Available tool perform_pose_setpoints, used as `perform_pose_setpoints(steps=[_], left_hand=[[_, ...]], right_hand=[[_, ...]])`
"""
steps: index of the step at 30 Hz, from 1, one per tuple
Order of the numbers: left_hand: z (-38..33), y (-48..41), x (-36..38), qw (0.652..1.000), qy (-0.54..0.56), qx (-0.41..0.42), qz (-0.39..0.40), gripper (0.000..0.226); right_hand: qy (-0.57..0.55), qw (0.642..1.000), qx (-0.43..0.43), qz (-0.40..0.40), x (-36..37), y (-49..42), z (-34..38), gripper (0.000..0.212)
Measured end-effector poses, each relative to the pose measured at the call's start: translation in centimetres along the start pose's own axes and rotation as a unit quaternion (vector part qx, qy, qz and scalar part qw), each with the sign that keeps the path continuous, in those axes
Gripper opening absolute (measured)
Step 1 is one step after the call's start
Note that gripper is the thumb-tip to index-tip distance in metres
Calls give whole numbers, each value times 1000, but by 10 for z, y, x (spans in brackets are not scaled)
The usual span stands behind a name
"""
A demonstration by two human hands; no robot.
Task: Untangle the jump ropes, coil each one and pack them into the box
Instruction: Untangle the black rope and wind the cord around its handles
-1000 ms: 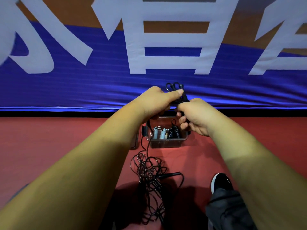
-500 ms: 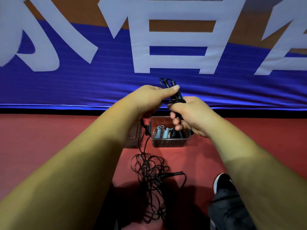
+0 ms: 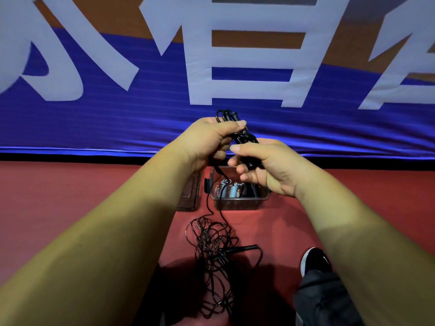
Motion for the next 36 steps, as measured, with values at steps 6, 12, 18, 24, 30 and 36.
perform_pose_setpoints(steps=[6,12,18,24,30,36], left_hand=[[-1,-1,3,1000,-21,3,4,17],[-8,5,5,984,-164,-70,-2,40],[-8,13,11,961,-220,-155,69,40],[-1,18,-4,967,-174,-157,98,25],[-5,23,-12,969,-205,-91,106,16],[-10,28,-10,951,-275,-58,126,28]], right_hand=[[-1,1000,-2,-18,-3,-6,-7,14],[11,995,-2,-94,-20,-14,-9,12],[61,988,22,-138,-37,-20,-18,16],[41,992,15,-122,-38,-19,-15,17],[23,999,16,-30,-33,-12,-8,15],[-32,999,19,-34,-29,-11,-5,15]])
Point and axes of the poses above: each hand's wrist, its own y-axis away from the middle knuckle, its own x-axis out of the palm, z = x × y, the point moved 2 cm from there along -y, towards the middle knuckle, and after that the axes turned 7 degrees about z, right-handed, at the moved point
